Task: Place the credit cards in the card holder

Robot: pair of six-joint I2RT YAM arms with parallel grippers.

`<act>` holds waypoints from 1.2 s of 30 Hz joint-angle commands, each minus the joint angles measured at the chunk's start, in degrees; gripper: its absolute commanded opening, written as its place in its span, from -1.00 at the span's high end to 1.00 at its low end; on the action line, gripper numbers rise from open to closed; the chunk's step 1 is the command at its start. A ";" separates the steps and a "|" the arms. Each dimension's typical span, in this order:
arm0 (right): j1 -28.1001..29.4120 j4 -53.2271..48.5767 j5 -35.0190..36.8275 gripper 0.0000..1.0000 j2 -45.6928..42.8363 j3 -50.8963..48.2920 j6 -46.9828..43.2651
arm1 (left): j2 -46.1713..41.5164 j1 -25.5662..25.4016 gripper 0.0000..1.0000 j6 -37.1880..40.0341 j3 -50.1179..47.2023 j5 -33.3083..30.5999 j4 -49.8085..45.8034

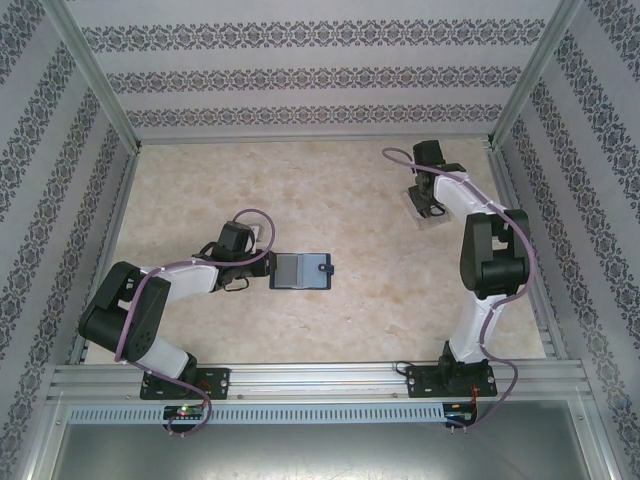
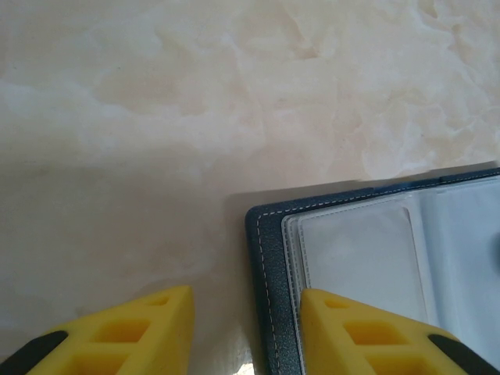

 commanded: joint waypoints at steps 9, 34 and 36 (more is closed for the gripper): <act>0.10 3.05 1.46 0.09 -3.65 -2.51 0.42 | -0.49 -0.59 0.18 -0.07 0.84 -0.60 -0.97; 2.25 8.64 6.01 0.52 -5.62 -7.42 -1.02 | -0.46 -0.66 0.17 -0.03 0.96 0.81 -0.85; 2.23 8.66 7.00 0.49 -5.45 -7.09 -1.59 | -0.23 -0.64 0.17 0.10 1.08 -0.24 -1.23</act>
